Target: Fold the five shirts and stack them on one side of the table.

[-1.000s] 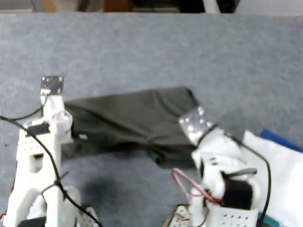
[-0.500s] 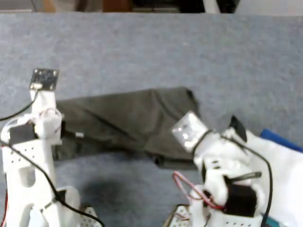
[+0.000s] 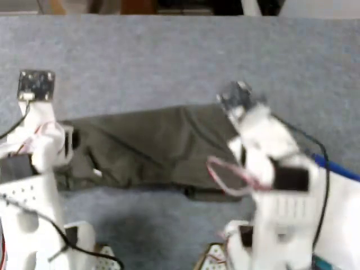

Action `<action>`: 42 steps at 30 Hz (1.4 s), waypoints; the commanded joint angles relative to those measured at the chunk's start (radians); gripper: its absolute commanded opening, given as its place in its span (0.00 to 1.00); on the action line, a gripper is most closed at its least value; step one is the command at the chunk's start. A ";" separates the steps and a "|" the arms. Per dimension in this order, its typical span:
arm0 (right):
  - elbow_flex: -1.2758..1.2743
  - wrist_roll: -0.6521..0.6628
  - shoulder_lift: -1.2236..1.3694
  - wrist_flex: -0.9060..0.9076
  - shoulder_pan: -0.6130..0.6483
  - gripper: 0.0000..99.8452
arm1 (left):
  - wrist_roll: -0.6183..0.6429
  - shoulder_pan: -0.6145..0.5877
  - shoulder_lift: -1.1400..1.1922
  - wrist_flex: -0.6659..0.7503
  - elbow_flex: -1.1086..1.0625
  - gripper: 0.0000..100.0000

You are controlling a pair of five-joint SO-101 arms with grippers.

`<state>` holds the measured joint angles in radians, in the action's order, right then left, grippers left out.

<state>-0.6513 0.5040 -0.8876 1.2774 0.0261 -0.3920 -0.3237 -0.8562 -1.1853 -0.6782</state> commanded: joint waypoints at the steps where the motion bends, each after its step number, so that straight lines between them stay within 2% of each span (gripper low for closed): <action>1: 0.196 -0.094 0.309 -0.029 0.127 0.01 | 0.141 0.005 0.145 0.236 -0.011 0.01; 3: 0.297 -0.132 0.473 -0.029 0.166 0.01 | 0.198 0.011 0.248 0.238 0.032 0.05; 7: 0.478 -0.169 0.777 -0.029 0.191 0.01 | 0.288 0.011 0.449 0.236 0.141 0.02; 17: 0.828 -0.190 1.349 -0.075 0.160 0.01 | 0.295 0.026 0.964 0.236 0.407 0.02; 23: 1.178 -0.187 1.659 -0.069 0.090 0.01 | 0.295 0.025 1.199 0.233 0.603 0.02; 27: 1.434 -0.184 1.811 -0.003 0.050 0.01 | 0.293 0.025 1.311 0.155 0.752 0.02; 31: 1.701 -0.181 1.906 0.184 0.051 0.01 | 0.293 0.021 1.397 0.051 0.921 0.02; 37: 2.069 -0.086 1.979 0.485 0.087 0.01 | 0.293 0.002 1.440 -0.132 1.183 0.02; 40: 2.180 -0.092 1.977 0.511 0.082 0.01 | 0.287 0.000 1.438 -0.236 1.297 0.02; 42: 2.186 -0.092 1.956 0.511 0.073 0.01 | 0.238 0.006 1.438 -0.313 1.367 0.02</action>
<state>1.4553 0.4058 1.1040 1.7622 0.0967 -0.1097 -0.3084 0.5999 -1.4016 0.5570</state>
